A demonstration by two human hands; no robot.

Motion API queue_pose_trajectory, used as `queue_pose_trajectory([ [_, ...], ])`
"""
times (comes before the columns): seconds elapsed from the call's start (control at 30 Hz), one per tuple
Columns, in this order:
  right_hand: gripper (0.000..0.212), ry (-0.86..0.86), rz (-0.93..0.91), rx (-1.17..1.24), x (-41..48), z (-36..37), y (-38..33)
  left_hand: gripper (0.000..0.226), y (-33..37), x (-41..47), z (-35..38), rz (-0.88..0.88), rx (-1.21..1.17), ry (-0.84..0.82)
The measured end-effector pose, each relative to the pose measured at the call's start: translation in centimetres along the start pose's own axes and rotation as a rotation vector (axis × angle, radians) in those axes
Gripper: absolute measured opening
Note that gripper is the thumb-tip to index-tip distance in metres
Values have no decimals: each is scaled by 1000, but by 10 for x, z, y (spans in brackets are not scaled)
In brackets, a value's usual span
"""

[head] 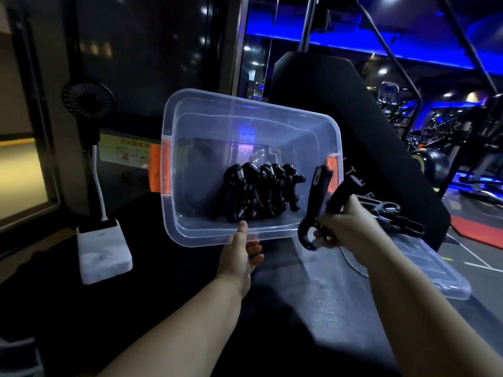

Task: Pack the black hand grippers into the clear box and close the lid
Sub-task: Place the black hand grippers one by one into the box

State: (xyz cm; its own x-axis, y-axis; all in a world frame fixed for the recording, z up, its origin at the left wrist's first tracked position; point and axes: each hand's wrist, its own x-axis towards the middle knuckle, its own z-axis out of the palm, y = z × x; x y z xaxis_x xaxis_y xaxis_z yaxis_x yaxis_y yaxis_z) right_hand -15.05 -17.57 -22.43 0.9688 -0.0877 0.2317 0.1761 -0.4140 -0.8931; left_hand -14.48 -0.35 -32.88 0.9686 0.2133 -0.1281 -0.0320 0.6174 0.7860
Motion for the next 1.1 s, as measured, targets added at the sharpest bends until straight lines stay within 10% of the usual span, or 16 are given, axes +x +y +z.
queue_pose_trajectory([
  [0.37,31,-225,34,9,58,105,-46,5,3,-2,-4,-36,-46,-73],
  [0.6,18,-252,87,-124,80,168,-45,9,0,2,-7,-3,-50,-79],
  [0.77,68,-311,68,-247,83,188,-40,19,-3,2,-9,110,-84,13],
  [1.1,63,-315,40,-289,90,196,-32,24,23,-5,-35,313,41,313],
])
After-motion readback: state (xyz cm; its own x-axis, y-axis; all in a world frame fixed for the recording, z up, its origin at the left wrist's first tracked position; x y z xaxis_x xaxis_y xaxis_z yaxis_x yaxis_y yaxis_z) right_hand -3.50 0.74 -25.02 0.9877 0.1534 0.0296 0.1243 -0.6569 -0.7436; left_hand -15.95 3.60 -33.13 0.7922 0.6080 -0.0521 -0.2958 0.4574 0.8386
